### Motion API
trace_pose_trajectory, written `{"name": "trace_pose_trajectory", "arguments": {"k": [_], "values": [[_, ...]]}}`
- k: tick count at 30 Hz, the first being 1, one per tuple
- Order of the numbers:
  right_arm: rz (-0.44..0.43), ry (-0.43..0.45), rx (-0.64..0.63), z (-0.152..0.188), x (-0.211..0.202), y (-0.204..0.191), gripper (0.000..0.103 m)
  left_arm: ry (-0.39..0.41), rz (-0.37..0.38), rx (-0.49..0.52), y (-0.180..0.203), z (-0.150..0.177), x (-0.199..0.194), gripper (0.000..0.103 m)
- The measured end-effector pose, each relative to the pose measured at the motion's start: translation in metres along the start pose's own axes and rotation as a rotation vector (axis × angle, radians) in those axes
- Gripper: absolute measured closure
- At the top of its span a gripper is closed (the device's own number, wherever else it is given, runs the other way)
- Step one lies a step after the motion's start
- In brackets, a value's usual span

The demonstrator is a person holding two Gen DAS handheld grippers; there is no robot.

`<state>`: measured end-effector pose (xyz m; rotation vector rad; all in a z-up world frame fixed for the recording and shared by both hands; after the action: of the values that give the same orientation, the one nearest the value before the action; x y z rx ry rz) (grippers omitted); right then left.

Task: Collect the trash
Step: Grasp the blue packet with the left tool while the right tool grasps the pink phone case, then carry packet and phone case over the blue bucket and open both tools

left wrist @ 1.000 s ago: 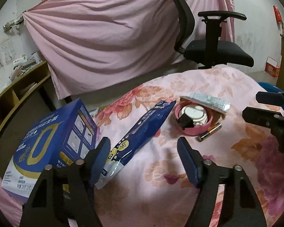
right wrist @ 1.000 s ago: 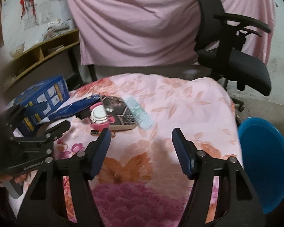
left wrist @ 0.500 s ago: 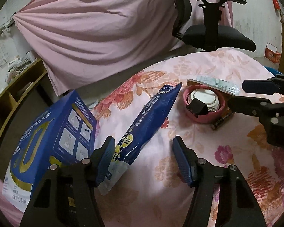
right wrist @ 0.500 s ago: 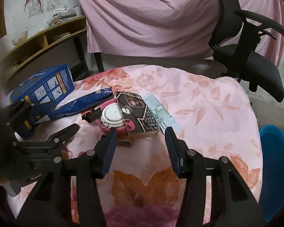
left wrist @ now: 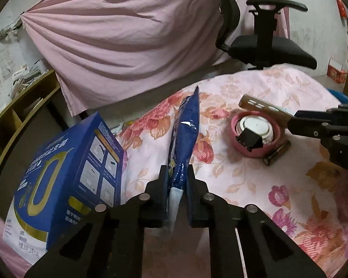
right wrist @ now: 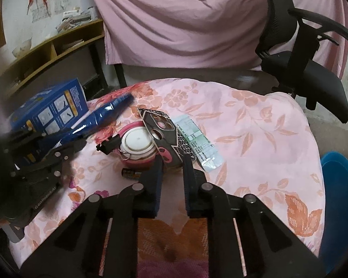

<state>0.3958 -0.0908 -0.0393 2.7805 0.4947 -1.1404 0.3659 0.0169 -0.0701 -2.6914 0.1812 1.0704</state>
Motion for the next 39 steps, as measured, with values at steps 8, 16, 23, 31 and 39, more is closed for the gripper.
{"name": "trace_pose_trajectory", "arguments": {"k": [8, 16, 23, 31, 39], "values": [[-0.022, 0.026, 0.055, 0.001, -0.005, 0.009, 0.066, 0.088, 0.097, -0.116, -0.006, -0.007, -0.019, 0.096], [-0.027, 0.071, 0.08, 0.004, -0.015, 0.015, 0.067, 0.225, 0.153, -0.175, -0.004, -0.016, -0.045, 0.096], [-0.02, 0.165, 0.096, 0.005, -0.034, 0.019, 0.067, 0.345, 0.204, -0.232, -0.001, -0.026, -0.067, 0.096], [-0.015, 0.359, 0.195, 0.006, -0.072, 0.041, 0.067, 0.473, 0.277, -0.292, 0.011, -0.043, -0.096, 0.096], [0.05, 0.556, 0.244, 0.008, -0.124, 0.07, 0.067, 0.569, 0.376, -0.278, 0.038, -0.066, -0.119, 0.096]]}}
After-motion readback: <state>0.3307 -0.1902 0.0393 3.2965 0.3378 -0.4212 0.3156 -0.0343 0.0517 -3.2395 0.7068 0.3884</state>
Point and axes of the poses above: each gripper's, at about its wrist camera, not at the fingertips, and x roughly the way its jaws point, y to its right, z to its underside, the point moved 3 cm from there along x, roughly the way its jaws point, and after that the axes turned 6 degrees about z, right-handed, at the moved point
